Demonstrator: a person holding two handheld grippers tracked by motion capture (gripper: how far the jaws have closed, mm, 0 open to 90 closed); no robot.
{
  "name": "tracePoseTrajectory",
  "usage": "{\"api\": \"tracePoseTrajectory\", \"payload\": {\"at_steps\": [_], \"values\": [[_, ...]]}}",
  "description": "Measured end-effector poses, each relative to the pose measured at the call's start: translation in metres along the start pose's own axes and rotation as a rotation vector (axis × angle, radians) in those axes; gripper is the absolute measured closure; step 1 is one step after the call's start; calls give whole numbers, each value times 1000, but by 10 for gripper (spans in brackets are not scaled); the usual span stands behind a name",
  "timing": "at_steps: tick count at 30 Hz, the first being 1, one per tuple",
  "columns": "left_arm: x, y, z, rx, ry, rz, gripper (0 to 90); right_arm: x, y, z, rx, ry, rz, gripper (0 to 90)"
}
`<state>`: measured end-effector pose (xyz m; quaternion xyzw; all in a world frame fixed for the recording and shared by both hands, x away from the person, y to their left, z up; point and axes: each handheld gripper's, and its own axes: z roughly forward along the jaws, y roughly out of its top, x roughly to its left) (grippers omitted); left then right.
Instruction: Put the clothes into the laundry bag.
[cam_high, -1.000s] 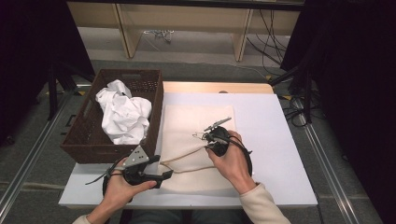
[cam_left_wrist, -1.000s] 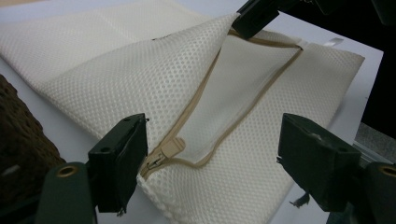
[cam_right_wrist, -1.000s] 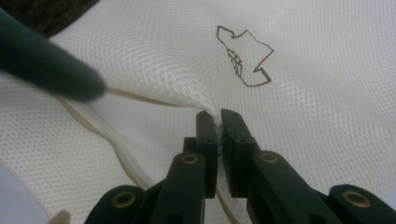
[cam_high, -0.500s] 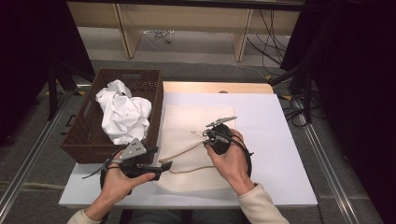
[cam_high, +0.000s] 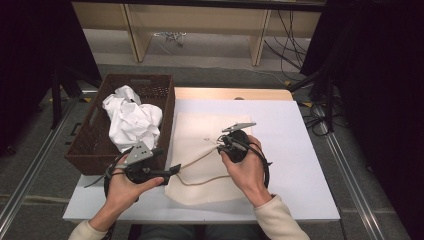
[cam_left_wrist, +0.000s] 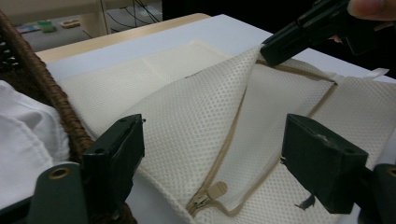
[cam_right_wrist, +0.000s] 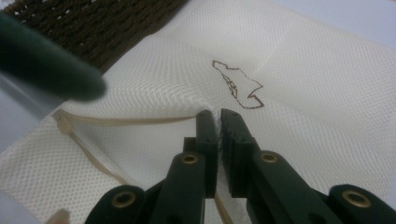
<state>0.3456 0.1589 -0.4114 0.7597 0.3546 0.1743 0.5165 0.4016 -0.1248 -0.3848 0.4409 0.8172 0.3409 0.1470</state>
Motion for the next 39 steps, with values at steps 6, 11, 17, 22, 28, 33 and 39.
{"api": "tracePoseTrajectory", "payload": {"at_steps": [6,11,17,22,28,33,39], "values": [[12,10,-5,-13,67,2,185,0,2,-3,3,10,18,872],[27,21,-9,-17,142,0,153,0,3,-5,-19,7,15,871],[52,29,-7,-1,234,-33,140,2,5,-7,-30,7,9,870],[68,37,-5,13,277,-55,135,4,7,-9,-38,4,23,871],[94,50,-2,33,320,-107,129,4,7,-8,-47,7,-2,871],[117,54,6,85,349,-145,116,5,6,-6,-41,5,34,872],[143,53,23,213,370,-150,94,4,6,-6,-29,5,30,871]]}}
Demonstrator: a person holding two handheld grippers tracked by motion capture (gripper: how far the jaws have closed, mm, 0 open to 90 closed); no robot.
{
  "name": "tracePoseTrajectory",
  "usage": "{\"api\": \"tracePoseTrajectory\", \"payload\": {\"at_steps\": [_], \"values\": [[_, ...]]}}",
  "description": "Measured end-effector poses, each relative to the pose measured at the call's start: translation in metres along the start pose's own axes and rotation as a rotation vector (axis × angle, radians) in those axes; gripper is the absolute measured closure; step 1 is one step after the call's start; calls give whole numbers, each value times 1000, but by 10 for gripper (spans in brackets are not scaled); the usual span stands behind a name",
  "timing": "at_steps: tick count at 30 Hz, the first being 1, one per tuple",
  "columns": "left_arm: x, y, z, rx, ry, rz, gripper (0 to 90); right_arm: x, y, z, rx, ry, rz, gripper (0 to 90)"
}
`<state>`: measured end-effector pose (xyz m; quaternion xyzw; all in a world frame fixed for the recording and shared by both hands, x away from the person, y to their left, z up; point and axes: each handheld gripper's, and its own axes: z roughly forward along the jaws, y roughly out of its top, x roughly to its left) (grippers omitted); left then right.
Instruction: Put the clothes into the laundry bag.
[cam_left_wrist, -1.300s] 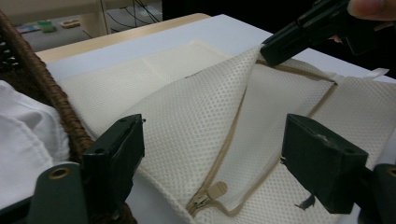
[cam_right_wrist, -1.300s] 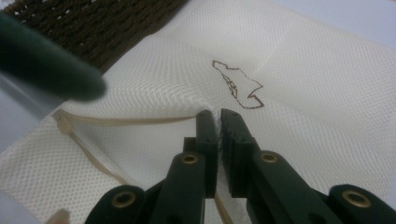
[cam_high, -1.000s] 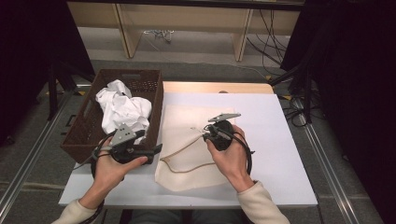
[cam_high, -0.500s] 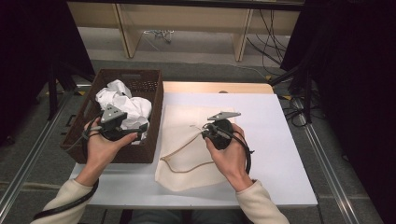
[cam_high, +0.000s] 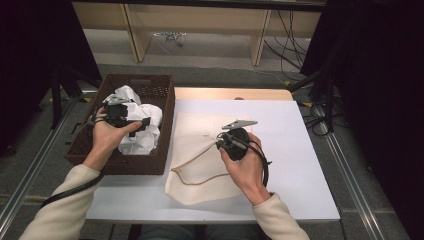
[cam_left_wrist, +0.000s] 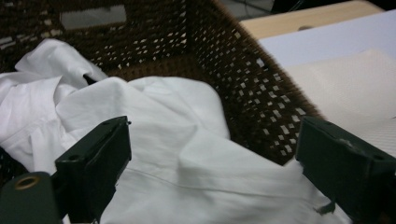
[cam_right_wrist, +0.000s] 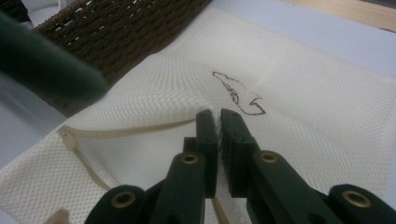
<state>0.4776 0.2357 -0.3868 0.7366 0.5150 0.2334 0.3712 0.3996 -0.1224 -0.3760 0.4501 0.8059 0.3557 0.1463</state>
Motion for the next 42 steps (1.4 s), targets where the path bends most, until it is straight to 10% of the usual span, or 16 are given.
{"api": "tracePoseTrajectory", "payload": {"at_steps": [12,22,42], "values": [[19,-10,57,176,118,-38,66,-2,-1,3,12,4,10,870],[30,-20,85,320,136,-100,38,-4,-1,4,11,10,-14,868],[38,-23,87,324,71,-70,776,-5,-2,5,10,22,-7,869]]}}
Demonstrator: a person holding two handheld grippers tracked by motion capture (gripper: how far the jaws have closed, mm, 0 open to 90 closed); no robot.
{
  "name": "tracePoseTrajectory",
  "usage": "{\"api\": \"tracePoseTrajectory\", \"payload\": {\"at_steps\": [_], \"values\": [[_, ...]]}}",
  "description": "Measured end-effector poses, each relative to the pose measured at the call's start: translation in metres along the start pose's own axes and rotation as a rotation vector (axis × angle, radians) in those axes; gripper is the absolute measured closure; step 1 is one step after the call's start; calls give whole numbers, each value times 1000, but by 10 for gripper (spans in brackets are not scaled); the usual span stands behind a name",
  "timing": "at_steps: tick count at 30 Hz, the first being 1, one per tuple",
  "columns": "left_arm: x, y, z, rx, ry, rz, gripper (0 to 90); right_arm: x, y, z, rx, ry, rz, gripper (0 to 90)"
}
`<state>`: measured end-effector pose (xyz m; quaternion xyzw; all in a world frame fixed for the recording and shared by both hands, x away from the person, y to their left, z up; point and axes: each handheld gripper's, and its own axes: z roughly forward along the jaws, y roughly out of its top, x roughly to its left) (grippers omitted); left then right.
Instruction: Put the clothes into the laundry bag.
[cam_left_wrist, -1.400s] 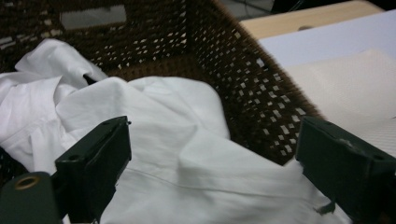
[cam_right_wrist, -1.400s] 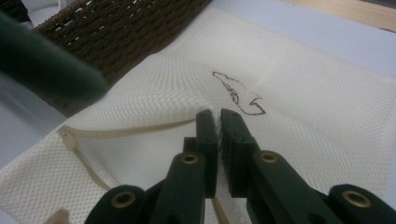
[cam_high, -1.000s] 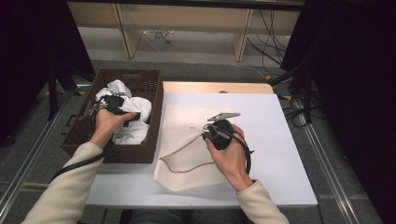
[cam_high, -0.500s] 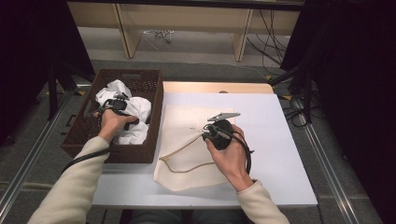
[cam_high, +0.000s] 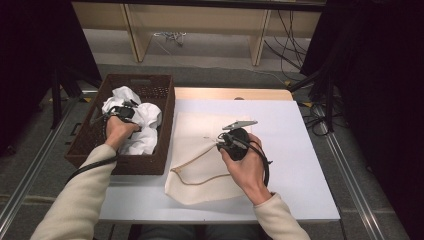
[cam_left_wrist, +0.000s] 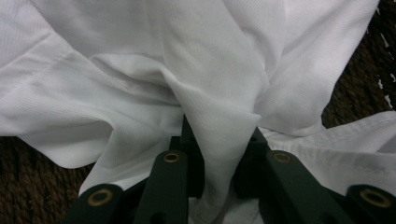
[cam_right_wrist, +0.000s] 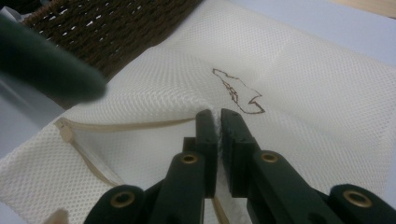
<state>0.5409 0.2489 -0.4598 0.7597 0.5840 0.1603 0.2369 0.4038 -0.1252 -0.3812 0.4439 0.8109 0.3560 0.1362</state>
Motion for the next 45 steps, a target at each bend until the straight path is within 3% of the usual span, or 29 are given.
{"api": "tracePoseTrajectory", "payload": {"at_steps": [1,2,3,5,9,10,14,15,17,18,19,21,23,24,26,30,39,41,42,45], "values": [[0,0,-3,7,-5,6,783,1,0,0,1,-8,16,870],[1,1,-6,29,-3,25,787,0,0,-2,10,-12,9,870],[1,1,-8,19,-4,30,790,-1,0,-2,7,-6,-5,870],[2,-1,-14,-28,-26,18,794,0,0,-2,7,-13,17,872],[5,-4,-27,-129,-62,10,799,-2,1,-2,0,-17,-11,873],[4,-5,-32,-173,-64,12,799,-2,1,-2,1,-15,-10,873],[3,-7,-50,-255,-85,64,801,-1,0,-3,5,-18,12,873],[1,-7,-52,-301,-87,41,801,-2,1,-3,-4,-15,-16,873],[-1,-9,-59,-358,-98,50,801,-1,1,-4,-1,-16,12,873],[-2,-10,-62,-386,-106,39,801,-1,1,-4,-1,-16,11,873],[-3,-10,-67,-412,-107,52,801,-1,1,-4,-1,-16,9,873],[-8,-11,-74,-462,-124,47,801,-3,0,-2,-9,-14,-26,873],[-11,-12,-80,-496,-130,64,801,0,0,-3,12,-16,24,873],[-11,-12,-82,-503,-132,75,800,-2,0,-2,-3,-15,-13,873],[-15,-12,-88,-536,-135,84,800,1,0,-4,2,-23,11,873],[-17,-14,-97,-591,-141,95,800,-2,0,-3,-7,-10,-16,873],[-26,-19,-122,-683,-168,118,800,-2,0,-3,-12,-20,0,873],[-29,-19,-128,-700,-175,134,800,0,-1,-4,-2,-20,25,873],[-29,-19,-130,-702,-176,139,800,-2,-1,-2,-17,-17,2,873],[-30,-19,-139,-735,-188,135,800,-1,-1,-3,-9,-16,15,873]]}}
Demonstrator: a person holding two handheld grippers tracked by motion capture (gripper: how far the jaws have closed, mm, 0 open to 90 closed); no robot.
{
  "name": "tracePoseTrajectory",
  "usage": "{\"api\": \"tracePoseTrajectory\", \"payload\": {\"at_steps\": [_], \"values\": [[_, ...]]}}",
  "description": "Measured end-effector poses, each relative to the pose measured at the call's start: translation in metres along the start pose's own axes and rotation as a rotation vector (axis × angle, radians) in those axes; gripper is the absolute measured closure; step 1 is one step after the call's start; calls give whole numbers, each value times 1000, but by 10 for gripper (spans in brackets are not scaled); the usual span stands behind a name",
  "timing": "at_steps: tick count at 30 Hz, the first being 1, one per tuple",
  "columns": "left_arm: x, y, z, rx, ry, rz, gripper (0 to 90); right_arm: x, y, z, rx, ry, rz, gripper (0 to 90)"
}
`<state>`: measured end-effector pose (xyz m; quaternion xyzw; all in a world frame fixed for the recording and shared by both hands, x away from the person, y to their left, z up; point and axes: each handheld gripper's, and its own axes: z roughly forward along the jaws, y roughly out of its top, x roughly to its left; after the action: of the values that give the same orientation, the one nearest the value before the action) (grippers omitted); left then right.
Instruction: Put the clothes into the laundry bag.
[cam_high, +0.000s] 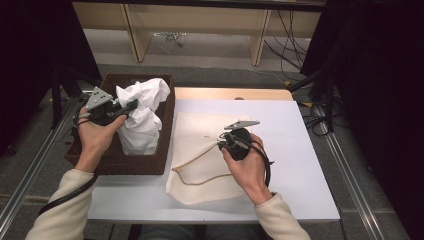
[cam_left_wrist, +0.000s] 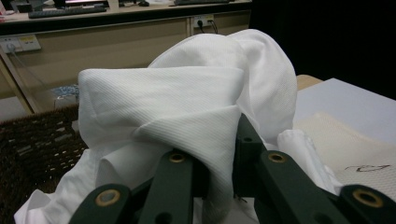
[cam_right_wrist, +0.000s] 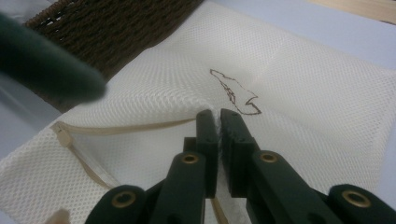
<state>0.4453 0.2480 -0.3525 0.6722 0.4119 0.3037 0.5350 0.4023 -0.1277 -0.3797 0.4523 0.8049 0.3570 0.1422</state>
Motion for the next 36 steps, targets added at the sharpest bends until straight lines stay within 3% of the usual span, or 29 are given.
{"api": "tracePoseTrajectory", "payload": {"at_steps": [3,5,16,20,27,36], "values": [[-2,6,-6,-26,-3,0,800,-2,0,0,-5,0,-26,875],[-4,11,-12,-48,-6,-1,800,0,0,0,-11,-1,16,876],[-14,31,-33,-128,-22,29,800,-2,0,-2,-12,-1,-17,876],[-18,35,-39,-147,-31,33,799,-1,0,-2,-12,-5,2,875],[-29,45,-53,-202,-64,50,800,-2,0,-1,-15,-1,-18,875],[-50,59,-77,-243,-115,99,799,-1,0,-2,-17,3,0,875]]}}
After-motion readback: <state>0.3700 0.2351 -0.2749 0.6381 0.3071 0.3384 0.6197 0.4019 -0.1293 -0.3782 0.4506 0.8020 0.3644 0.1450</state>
